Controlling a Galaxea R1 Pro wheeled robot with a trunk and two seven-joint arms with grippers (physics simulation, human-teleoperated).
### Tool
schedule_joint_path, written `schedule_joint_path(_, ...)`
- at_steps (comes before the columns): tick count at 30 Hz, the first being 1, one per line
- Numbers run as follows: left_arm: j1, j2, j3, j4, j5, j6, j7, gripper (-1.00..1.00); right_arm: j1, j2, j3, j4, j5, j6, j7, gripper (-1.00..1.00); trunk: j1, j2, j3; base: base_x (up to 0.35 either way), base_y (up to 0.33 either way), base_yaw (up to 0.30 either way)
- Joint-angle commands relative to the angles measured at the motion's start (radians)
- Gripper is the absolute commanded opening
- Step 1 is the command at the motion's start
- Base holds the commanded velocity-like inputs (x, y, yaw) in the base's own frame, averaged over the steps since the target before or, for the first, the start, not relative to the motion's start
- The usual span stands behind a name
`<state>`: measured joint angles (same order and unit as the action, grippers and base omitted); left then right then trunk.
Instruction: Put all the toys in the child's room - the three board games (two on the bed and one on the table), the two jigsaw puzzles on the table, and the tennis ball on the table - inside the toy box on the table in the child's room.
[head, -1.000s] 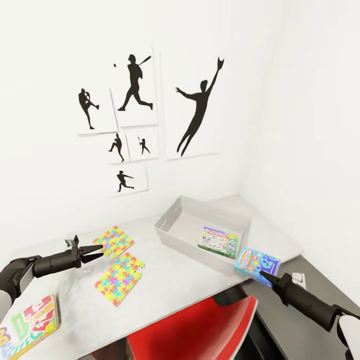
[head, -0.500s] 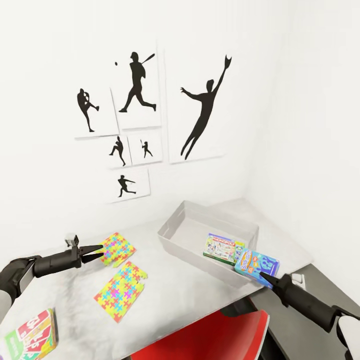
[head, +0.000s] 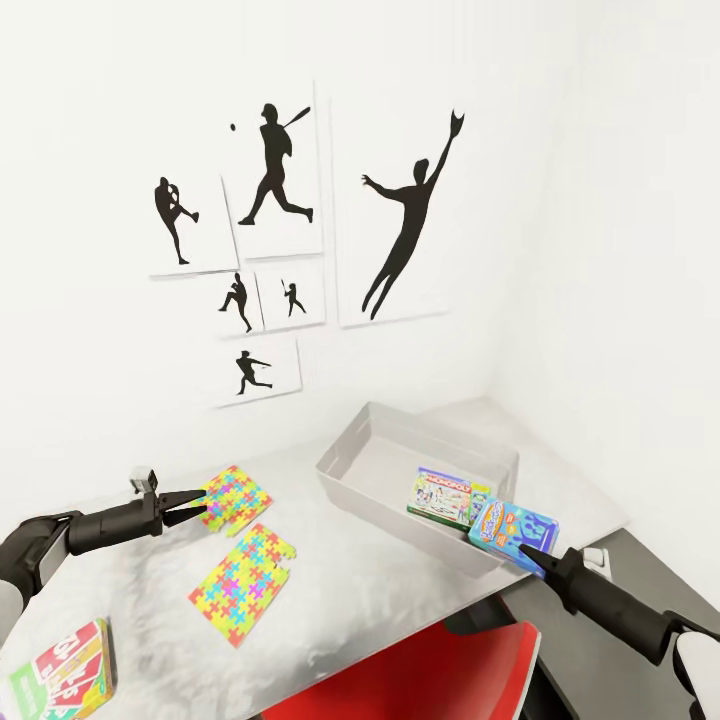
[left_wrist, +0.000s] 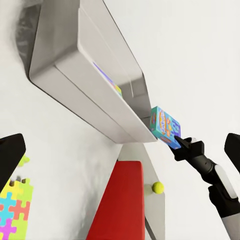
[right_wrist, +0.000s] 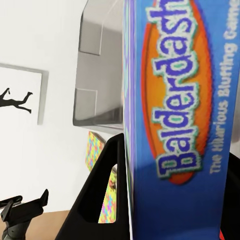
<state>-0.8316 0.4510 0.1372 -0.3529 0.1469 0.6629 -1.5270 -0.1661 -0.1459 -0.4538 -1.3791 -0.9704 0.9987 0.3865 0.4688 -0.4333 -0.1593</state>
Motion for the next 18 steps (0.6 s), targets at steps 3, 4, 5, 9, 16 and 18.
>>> schedule_joint_path(3,-0.001,0.0,0.001,0.0,-0.001,0.011,-0.004,1.0,-0.001,0.0,-0.002,0.0,0.011,0.004,0.01,-1.0,0.001,-0.002,-0.002,0.0,0.0,0.0)
schedule_joint_path(4,-0.001,0.0,0.001,0.0,-0.001,0.011,-0.004,1.0,-0.001,0.0,-0.002,0.0,0.011,0.004,0.009,-1.0,0.001,-0.002,-0.002,0.0,0.0,0.0)
schedule_joint_path(5,-0.001,0.0,0.001,0.0,-0.001,0.011,-0.004,1.0,-0.001,0.0,-0.002,0.0,0.011,0.003,0.009,-1.0,0.001,-0.002,-0.002,0.0,0.0,0.0)
schedule_joint_path(9,-0.001,0.0,0.001,0.0,-0.001,0.011,-0.004,1.0,-0.001,0.0,-0.003,-0.001,0.01,0.002,0.009,-1.0,0.001,-0.002,-0.002,0.0,0.0,0.0)
schedule_joint_path(16,-0.001,0.001,0.002,0.0,-0.001,0.01,-0.006,1.0,-0.001,0.0,-0.001,-0.004,0.007,0.004,0.009,-1.0,0.001,-0.002,-0.002,0.0,0.0,0.0)
schedule_joint_path(18,0.0,0.001,0.002,0.0,-0.001,0.01,-0.009,1.0,-0.001,0.0,0.001,-0.007,0.007,0.004,0.009,-1.0,0.001,-0.002,-0.002,0.0,0.0,0.0)
